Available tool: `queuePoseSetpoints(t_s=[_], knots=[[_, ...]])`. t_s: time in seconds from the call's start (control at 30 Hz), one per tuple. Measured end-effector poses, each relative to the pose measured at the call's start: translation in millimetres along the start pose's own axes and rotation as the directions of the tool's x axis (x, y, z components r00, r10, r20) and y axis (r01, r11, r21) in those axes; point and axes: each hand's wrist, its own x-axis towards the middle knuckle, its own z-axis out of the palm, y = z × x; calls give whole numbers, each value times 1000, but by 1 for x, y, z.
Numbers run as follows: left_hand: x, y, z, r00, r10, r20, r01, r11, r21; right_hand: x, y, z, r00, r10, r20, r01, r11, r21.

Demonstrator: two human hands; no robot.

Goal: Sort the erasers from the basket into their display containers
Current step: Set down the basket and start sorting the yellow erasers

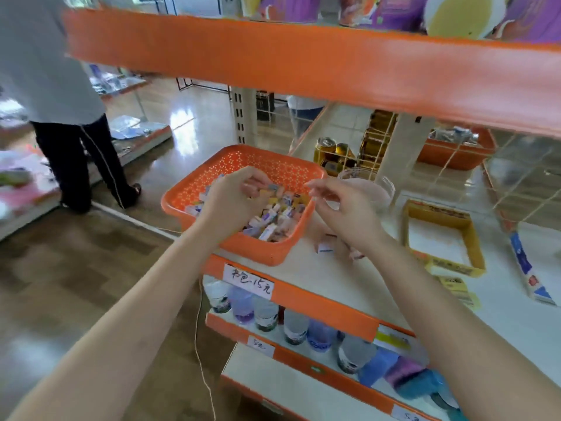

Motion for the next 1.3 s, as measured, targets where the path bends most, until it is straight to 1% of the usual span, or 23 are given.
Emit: queuePoseSetpoints(t_s=[0.13,0.27,0.37,0.5,0.57,0.7,0.8,0.9,0.97,1.03,1.17,1.3], knots=[[-9,-31,-26,992,-100,-83,104,994,45,22,-18,22,995,-82,58,84,996,-30],[-14,-52,-37,986,-141,-92,148,987,66,35,-32,38,989,-107,106,107,994,9],[-10,-59,-39,986,-152,-70,157,985,77,46,-33,50,986,-41,162,43,999,-5],[3,-64,-33,988,-147,-54,151,984,96,58,-24,65,975,-5,222,26,995,-92],[13,-67,-29,991,-129,-40,133,981,140,65,-20,69,973,31,230,4,989,-148],[38,-74,-20,993,-108,51,90,958,272,83,-12,71,956,79,283,-3,966,-259],[57,-82,-14,985,-109,136,53,930,363,94,-8,70,936,143,322,-27,940,-340],[70,-89,-5,946,-137,293,-7,896,444,101,-4,75,893,184,411,-3,916,-402],[75,-93,0,918,-169,359,-27,876,481,104,-1,81,857,195,476,40,897,-440],[79,-99,4,909,-174,379,-37,871,490,106,2,86,837,206,507,61,886,-460],[81,-104,7,895,-162,416,-92,845,527,109,4,91,819,204,536,99,870,-482],[82,-105,9,910,-146,389,-82,855,512,110,6,95,814,236,531,70,867,-493]])
